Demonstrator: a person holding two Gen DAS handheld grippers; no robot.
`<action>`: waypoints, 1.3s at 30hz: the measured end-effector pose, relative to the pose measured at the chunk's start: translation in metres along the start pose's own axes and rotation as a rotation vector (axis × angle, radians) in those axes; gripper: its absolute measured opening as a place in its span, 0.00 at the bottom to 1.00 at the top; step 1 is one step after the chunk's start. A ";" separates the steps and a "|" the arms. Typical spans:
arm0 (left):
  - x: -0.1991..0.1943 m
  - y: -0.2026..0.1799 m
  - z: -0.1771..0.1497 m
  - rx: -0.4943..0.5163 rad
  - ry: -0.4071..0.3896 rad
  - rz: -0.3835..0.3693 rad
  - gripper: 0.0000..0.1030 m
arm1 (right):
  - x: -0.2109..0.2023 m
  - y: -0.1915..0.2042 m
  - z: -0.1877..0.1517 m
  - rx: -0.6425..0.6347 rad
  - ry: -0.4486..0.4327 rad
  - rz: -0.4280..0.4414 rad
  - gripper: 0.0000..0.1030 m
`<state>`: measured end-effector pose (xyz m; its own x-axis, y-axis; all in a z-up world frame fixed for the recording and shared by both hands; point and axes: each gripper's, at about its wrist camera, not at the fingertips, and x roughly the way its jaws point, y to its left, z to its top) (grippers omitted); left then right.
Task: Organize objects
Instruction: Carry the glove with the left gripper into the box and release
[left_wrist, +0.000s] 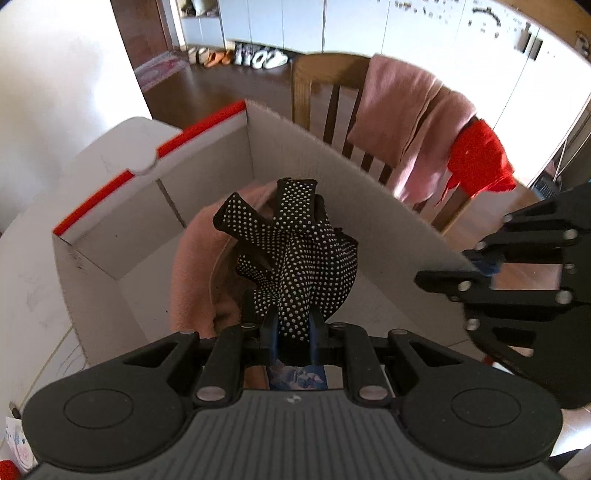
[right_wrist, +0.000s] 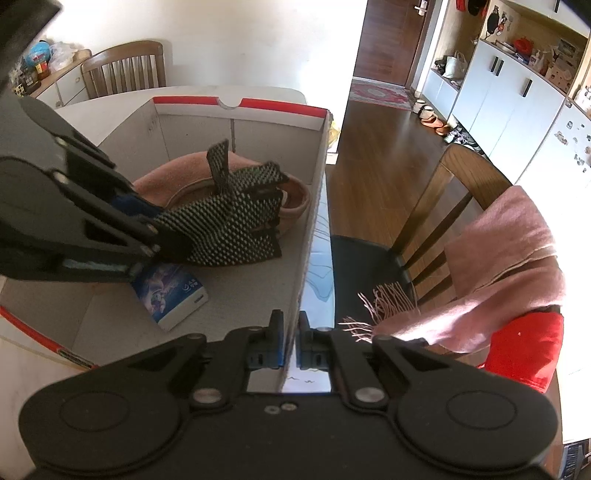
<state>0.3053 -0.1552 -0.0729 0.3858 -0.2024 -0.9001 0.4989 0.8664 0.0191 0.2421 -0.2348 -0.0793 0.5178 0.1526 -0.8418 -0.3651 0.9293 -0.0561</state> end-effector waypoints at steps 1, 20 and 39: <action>0.004 0.000 0.000 0.002 0.013 -0.002 0.14 | 0.000 0.000 0.000 0.001 0.000 0.001 0.05; 0.025 -0.010 -0.005 0.047 0.075 -0.035 0.34 | 0.000 0.001 -0.004 0.001 0.002 0.005 0.06; -0.032 0.004 -0.021 -0.027 -0.080 -0.048 0.62 | -0.001 0.001 -0.004 -0.003 0.003 0.003 0.06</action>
<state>0.2782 -0.1359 -0.0537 0.4234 -0.2788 -0.8620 0.4979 0.8665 -0.0357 0.2381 -0.2353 -0.0806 0.5142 0.1542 -0.8437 -0.3689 0.9278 -0.0553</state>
